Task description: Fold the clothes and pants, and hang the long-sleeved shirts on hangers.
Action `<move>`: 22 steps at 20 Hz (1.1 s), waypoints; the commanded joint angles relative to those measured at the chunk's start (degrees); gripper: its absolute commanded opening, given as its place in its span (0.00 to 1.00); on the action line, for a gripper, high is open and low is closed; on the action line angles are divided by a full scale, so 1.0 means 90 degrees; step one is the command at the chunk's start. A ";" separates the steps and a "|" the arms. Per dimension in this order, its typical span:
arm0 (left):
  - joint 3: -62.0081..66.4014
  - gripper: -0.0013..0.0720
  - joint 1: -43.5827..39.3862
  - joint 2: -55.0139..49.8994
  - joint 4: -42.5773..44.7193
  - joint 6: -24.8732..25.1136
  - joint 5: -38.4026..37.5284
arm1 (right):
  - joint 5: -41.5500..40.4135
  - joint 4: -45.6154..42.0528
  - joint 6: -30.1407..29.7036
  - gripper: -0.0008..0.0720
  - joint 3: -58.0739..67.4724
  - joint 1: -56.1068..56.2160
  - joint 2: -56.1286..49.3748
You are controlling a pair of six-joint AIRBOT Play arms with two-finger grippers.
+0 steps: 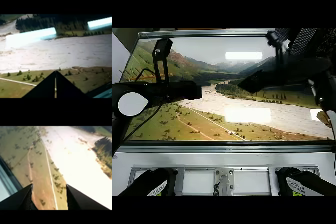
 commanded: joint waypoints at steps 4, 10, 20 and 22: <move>-0.1056 0.03 0.0338 0.0542 -0.0561 -0.0002 0.0279 | -0.0078 0.0097 -0.0148 0.62 -0.0471 0.0289 -0.0046; -0.1518 0.03 0.0338 0.1083 -0.0549 -0.0002 0.0991 | -0.0080 -0.0172 -0.0146 0.05 -0.0471 0.0287 -0.0046; -0.2290 0.03 0.0333 0.1989 -0.0551 -0.0007 0.1576 | -0.0061 -0.0163 -0.0146 0.05 -0.0471 0.0287 -0.0049; -0.2368 0.04 0.0333 0.2084 -0.0554 -0.0007 0.1574 | -0.0061 -0.0163 -0.0146 0.05 -0.0471 0.0287 -0.0049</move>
